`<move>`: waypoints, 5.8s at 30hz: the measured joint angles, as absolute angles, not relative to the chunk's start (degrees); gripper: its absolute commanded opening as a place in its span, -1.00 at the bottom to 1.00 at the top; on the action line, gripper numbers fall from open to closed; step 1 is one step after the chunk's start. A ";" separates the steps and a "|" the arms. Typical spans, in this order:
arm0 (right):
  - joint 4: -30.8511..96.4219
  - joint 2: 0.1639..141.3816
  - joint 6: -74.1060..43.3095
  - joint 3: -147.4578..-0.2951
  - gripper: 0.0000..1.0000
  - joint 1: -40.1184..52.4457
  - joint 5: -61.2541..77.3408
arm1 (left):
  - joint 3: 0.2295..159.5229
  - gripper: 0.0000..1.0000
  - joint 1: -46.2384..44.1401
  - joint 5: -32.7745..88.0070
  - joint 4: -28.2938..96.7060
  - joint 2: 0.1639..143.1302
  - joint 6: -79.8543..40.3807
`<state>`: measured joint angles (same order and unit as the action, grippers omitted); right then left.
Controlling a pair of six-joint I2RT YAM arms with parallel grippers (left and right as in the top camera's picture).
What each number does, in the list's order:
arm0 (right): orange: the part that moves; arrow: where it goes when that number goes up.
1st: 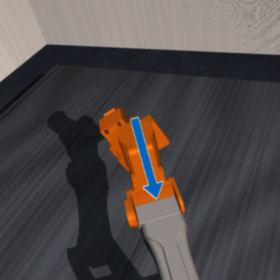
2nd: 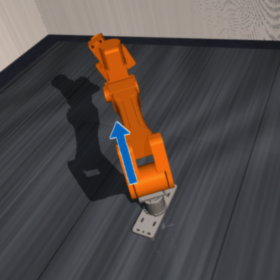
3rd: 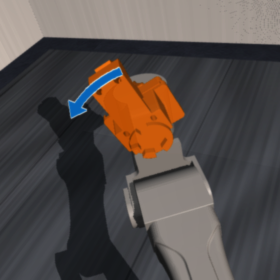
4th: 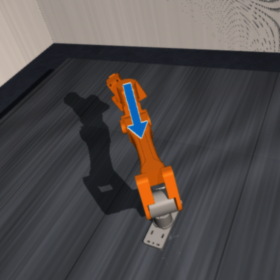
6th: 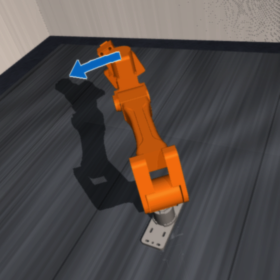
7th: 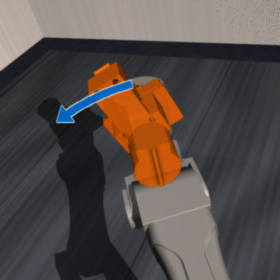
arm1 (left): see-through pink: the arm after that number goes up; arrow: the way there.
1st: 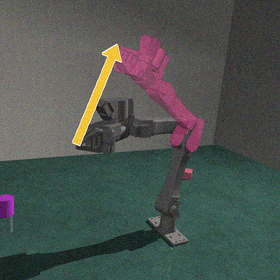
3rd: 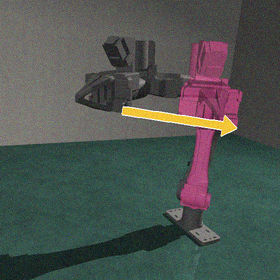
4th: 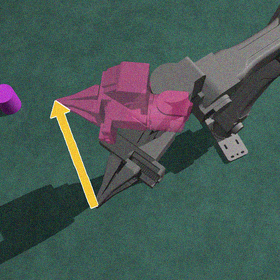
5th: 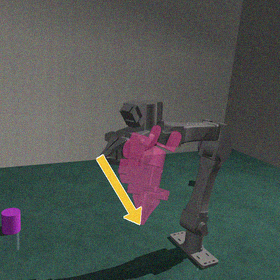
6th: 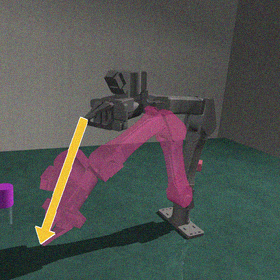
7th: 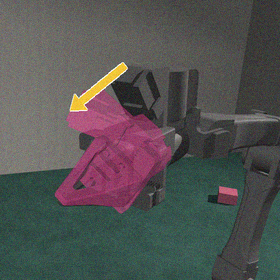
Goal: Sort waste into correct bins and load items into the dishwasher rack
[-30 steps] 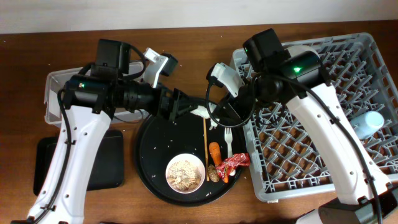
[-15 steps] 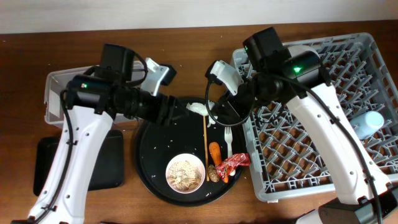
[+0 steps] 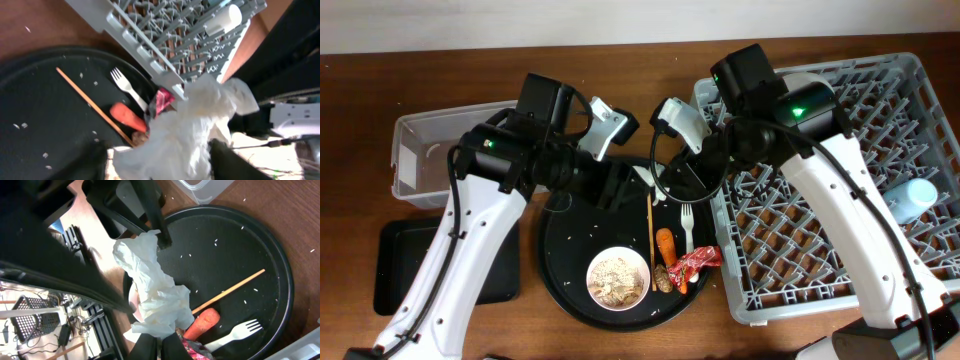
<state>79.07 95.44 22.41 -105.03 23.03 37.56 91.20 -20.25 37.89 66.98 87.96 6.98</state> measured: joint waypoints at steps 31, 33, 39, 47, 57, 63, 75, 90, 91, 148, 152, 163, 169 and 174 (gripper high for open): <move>91.15 92.86 22.26 -107.92 0.97 3.68 35.03 | 91.20 -0.93 -10.35 3.79 54.87 88.03 4.89; 92.07 92.84 22.26 -107.92 0.97 1.89 34.81 | 91.20 -0.92 -7.40 1.21 52.25 88.82 4.91; 92.92 92.84 22.26 -107.92 0.97 0.54 33.82 | 91.20 -0.67 -0.60 -1.41 51.05 96.47 4.71; 93.06 92.84 22.24 -107.92 0.97 0.49 33.61 | 91.20 0.47 3.97 -2.02 51.16 105.47 4.03; 93.08 92.84 22.26 -107.92 0.97 0.49 30.92 | 91.20 0.40 3.33 8.45 55.66 103.44 4.03; 93.01 92.84 19.00 -107.92 0.97 0.51 26.33 | 91.42 0.44 -7.53 13.19 61.56 93.93 4.03; 93.93 92.84 -1.21 -107.92 0.97 -17.54 8.03 | 88.38 0.52 -29.63 17.23 65.89 99.68 2.11; 94.08 92.84 -2.87 -107.92 0.97 -21.34 10.00 | 87.99 -0.21 -48.77 15.62 64.51 116.66 2.11; 94.11 92.84 -2.87 -107.92 0.97 -21.34 10.02 | 87.94 -0.50 -49.30 14.70 63.92 116.84 2.59; 94.13 92.84 -3.01 -107.92 0.97 -21.34 10.17 | 104.40 0.41 -12.58 9.61 81.10 104.22 1.72; 94.13 92.84 -3.01 -107.90 0.97 -21.34 10.20 | 99.02 0.39 -17.26 9.72 81.93 104.25 1.02; 94.21 92.84 -2.35 -105.84 0.97 -19.81 11.49 | 91.66 0.30 -28.12 12.08 78.48 104.25 -11.31; 94.19 92.84 -2.31 -105.82 0.96 -19.81 11.49 | 85.43 0.30 -38.17 12.71 70.39 104.25 -24.01; 94.19 92.84 -2.26 -105.82 0.97 -19.81 11.49 | 80.12 0.28 -42.28 11.20 66.11 104.25 -35.00</move>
<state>94.19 92.84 -2.26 -105.82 -19.81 11.49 80.12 -42.28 11.20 66.11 104.25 -35.00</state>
